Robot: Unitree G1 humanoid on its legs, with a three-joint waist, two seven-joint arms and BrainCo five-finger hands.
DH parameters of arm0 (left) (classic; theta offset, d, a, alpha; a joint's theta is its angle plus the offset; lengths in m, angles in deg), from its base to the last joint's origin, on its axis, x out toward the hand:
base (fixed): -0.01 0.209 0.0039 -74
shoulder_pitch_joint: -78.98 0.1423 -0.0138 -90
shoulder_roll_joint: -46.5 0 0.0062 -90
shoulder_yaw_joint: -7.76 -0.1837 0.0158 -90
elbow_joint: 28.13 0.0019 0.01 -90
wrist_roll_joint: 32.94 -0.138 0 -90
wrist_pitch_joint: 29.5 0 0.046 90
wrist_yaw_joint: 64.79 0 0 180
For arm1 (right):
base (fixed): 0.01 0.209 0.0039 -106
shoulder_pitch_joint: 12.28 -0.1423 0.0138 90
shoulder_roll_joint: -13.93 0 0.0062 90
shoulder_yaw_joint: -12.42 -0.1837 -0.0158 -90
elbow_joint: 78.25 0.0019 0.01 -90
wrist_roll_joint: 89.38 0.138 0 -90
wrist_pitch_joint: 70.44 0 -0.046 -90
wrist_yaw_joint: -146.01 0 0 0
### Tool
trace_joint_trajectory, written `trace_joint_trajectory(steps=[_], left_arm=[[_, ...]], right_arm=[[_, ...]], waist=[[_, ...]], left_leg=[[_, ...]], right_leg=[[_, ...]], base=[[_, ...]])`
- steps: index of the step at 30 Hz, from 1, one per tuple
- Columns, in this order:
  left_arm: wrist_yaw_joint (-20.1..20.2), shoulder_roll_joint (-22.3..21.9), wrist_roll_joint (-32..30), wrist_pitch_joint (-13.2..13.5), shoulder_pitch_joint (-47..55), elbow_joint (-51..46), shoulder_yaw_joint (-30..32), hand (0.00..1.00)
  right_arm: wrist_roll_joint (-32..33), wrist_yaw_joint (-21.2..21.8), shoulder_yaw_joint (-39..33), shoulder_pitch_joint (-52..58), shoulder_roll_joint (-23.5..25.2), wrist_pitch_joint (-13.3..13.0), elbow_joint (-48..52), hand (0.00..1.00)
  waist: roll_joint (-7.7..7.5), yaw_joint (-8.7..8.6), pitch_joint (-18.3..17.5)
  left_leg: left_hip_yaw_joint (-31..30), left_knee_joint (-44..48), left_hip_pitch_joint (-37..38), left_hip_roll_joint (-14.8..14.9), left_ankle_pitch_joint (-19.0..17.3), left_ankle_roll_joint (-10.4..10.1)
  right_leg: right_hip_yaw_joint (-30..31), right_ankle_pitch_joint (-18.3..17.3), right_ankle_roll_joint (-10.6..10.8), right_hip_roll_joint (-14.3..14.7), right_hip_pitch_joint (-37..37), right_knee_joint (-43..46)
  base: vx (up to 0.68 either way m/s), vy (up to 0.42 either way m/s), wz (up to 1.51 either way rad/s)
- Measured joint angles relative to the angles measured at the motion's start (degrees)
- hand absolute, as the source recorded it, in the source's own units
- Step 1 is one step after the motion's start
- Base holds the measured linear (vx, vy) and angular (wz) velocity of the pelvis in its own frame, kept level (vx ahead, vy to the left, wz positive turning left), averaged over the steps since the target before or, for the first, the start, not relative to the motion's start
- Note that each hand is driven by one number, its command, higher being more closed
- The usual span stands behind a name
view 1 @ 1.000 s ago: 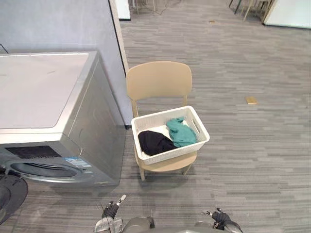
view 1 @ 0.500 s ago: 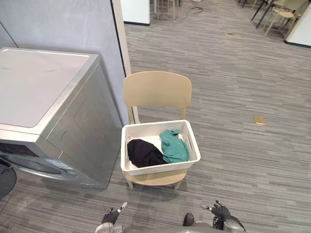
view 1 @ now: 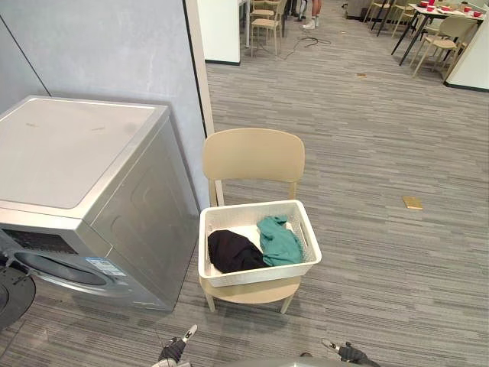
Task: Pick up the laundry basket with both hands and put the clothes into the washing machine.
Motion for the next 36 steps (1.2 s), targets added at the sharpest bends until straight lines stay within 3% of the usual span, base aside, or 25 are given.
trace_joint_trajectory(steps=[7, 10, 12, 14, 20, 25, 27, 29, 33, 36], left_arm=[[0.24, 0.00, -0.10, -0.30, -0.36, 0.00, 0.01, 0.00], [0.21, 0.18, -0.13, -0.74, -0.37, -0.23, -1.00, 0.00], [-0.04, 0.19, -1.21, -0.80, -0.74, -0.76, -3.50, 0.00], [-0.16, -0.07, -2.69, -0.61, -1.14, -1.25, -4.80, 0.00], [-0.66, -0.03, -4.20, 0.27, -1.17, -1.86, -5.04, 0.00], [-1.46, 0.00, -4.26, 0.78, -1.61, -4.10, -4.99, 0.00], [-1.64, 0.01, -4.11, 1.79, -2.75, -5.80, -4.86, 0.00], [-1.86, 0.15, -4.05, 2.11, -3.93, -6.42, -4.76, 0.00], [-2.49, 1.11, -4.05, 1.48, -3.57, -5.56, -5.09, 0.00], [-2.71, 2.03, -3.95, 0.96, -3.17, -5.50, -5.24, 0.00]], right_arm=[[3.60, 0.71, -1.13, 0.17, -0.10, 0.13, 0.23, 0.00], [7.31, -0.24, 6.88, 0.98, -0.09, 1.79, 14.39, 0.00], [8.41, -0.70, 10.59, 0.43, -1.18, 0.02, 28.83, 0.00], [8.21, -2.24, 10.01, -2.38, -2.22, -1.79, 35.55, 0.00], [3.86, -5.01, 14.59, -14.77, -7.03, -4.48, 42.85, 0.00], [0.74, -4.09, 24.64, -24.98, -9.28, -4.72, 41.71, 0.00], [-1.09, -3.64, 30.58, -34.92, -10.56, -5.13, 35.32, 0.00], [-1.43, -1.92, 34.87, -43.03, -11.70, -5.32, 28.89, 0.00], [-4.92, 0.20, 39.77, -54.75, -12.16, -5.30, 15.29, 0.00], [-8.08, 0.36, 40.37, -60.37, -10.90, -4.06, 7.51, 0.00]], waist=[[0.08, -0.01, 0.06], [0.33, -0.19, 0.17], [0.44, -0.25, 0.02], [0.41, -0.05, -0.05], [0.35, 0.71, -0.17], [-1.15, 3.82, 1.50], [-1.31, 6.52, 4.66], [-1.39, 8.12, 7.67], [-1.61, 12.93, 11.81], [-2.19, 14.49, 15.69]], left_leg=[[0.32, -0.37, 0.69, 0.02, 0.01, 0.00], [1.89, -0.94, 0.43, 0.04, 0.01, 0.00], [2.17, -0.93, -1.02, -0.08, 0.03, 0.00], [1.37, -1.04, -2.29, -0.08, 0.13, 0.09], [-0.41, -1.91, -4.87, -0.11, 1.96, -0.14], [-2.45, -0.19, -8.35, -1.96, 4.51, -0.62], [-6.35, 1.85, -12.11, -2.09, 4.86, -0.33], [-8.82, 3.16, -14.51, -2.07, 5.25, -0.52], [-9.76, 3.30, -17.11, -2.02, 6.13, -0.69], [-9.78, 5.26, -19.94, -1.78, 6.13, -0.69]], right_leg=[[0.22, -0.03, 0.03, 0.01, 0.42, -0.04], [1.66, 0.07, 0.03, 0.09, -0.93, -0.04], [1.92, 0.37, 0.16, -0.02, -2.47, -0.05], [1.13, 0.35, 0.20, -0.10, -3.20, -0.06], [-1.98, 0.39, 0.17, -0.43, -4.48, 0.18], [-5.12, 0.47, 0.15, -2.47, -4.54, 0.21], [-8.92, 0.47, 0.15, -2.56, -4.64, 0.21], [-11.23, 0.47, 0.14, -2.29, -4.92, 0.21], [-12.10, 0.53, 0.03, -2.17, -6.58, 0.22], [-11.35, 0.61, -0.16, -2.26, -9.45, 2.36]], base=[[0.00, 0.000, -0.01], [-0.02, 0.006, -0.25], [-0.04, 0.007, -0.10], [0.01, 0.000, 0.15], [0.06, 0.002, 0.22], [0.00, 0.009, 0.40], [-0.07, -0.027, 0.88], [-0.07, -0.039, 0.73], [-0.11, -0.039, 0.24], [-0.11, -0.006, -0.06]])
